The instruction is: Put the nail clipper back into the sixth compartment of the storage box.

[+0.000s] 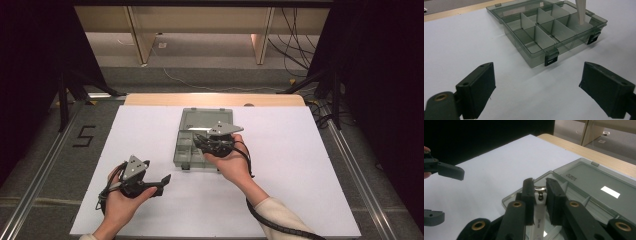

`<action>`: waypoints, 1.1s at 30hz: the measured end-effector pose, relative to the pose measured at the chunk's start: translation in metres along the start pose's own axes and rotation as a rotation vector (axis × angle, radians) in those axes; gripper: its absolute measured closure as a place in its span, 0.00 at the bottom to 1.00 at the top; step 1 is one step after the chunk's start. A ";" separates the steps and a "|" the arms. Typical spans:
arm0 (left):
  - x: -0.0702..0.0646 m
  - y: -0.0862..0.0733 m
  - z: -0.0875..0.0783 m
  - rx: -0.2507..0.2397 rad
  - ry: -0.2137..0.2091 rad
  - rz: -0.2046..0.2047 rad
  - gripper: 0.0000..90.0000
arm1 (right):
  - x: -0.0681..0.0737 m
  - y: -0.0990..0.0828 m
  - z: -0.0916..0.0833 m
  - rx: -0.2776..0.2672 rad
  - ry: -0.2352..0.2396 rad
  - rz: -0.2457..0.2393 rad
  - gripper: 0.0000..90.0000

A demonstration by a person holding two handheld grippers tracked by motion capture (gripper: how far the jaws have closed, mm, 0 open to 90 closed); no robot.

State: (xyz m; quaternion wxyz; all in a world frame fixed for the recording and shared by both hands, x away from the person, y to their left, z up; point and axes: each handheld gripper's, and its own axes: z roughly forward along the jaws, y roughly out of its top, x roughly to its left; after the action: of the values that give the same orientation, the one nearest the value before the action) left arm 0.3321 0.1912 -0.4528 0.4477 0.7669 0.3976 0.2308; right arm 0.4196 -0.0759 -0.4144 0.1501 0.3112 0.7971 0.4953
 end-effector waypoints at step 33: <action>0.001 0.000 -0.001 -0.007 -0.001 -0.002 0.13 | -0.004 0.008 0.018 -0.026 -0.053 -0.030 0.87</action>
State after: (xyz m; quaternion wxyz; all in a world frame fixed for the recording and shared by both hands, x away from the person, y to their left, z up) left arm 0.3320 0.1920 -0.4524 0.4508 0.7651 0.3974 0.2313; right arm 0.4353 -0.0636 -0.4164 0.1827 0.3105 0.7908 0.4948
